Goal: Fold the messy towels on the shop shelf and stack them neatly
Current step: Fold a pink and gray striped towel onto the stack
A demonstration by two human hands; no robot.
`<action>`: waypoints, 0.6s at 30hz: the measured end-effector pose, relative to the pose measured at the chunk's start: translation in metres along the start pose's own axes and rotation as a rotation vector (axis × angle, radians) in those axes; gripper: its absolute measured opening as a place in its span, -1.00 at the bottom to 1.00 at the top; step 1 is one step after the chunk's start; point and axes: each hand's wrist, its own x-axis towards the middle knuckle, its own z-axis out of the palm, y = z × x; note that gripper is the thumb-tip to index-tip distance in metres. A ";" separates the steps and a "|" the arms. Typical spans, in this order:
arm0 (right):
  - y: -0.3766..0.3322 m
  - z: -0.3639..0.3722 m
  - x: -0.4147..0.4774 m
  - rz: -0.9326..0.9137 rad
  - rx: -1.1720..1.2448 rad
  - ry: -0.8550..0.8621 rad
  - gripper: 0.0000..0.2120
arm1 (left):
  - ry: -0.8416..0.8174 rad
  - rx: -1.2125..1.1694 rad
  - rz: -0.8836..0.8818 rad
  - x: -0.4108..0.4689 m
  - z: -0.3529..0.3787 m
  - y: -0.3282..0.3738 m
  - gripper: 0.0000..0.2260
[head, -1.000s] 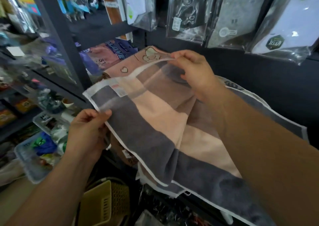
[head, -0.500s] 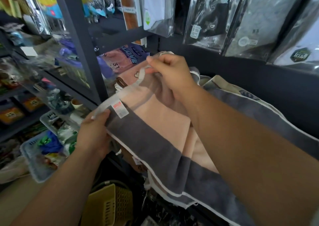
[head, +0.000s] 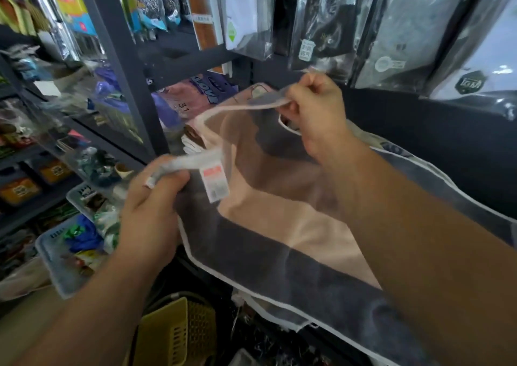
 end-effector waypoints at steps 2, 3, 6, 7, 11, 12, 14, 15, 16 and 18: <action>-0.003 -0.026 -0.013 0.029 -0.081 0.014 -0.75 | -0.303 0.106 -0.003 -0.007 0.013 -0.011 -0.83; -0.005 -0.039 -0.020 0.042 -0.116 0.018 -0.76 | -0.439 0.160 -0.004 -0.011 0.021 -0.016 -0.87; -0.013 -0.082 -0.034 0.051 -0.182 0.068 -0.77 | -0.798 0.189 -0.010 -0.028 0.053 -0.019 -0.88; -0.017 -0.097 -0.037 0.050 -0.198 0.093 -0.77 | -0.897 0.192 -0.019 -0.034 0.063 -0.019 -0.86; -0.032 -0.153 -0.041 0.019 -0.213 0.249 -0.78 | -1.120 0.377 0.067 -0.064 0.097 -0.031 -0.80; -0.031 -0.167 -0.040 0.016 -0.235 0.298 -0.78 | -1.154 0.444 0.128 -0.072 0.105 -0.038 -0.82; -0.026 -0.187 -0.043 0.074 -0.282 0.361 -0.81 | -1.181 0.584 0.256 -0.086 0.116 -0.055 -0.80; -0.019 -0.194 -0.046 0.120 -0.308 0.350 -0.83 | -1.178 0.634 0.295 -0.091 0.119 -0.063 -0.80; -0.013 -0.198 -0.052 0.154 -0.365 0.305 -0.83 | -1.178 0.668 0.308 -0.093 0.121 -0.069 -0.81; 0.003 -0.199 -0.064 0.181 -0.525 0.203 -0.81 | -1.197 0.705 0.300 -0.094 0.120 -0.078 -0.83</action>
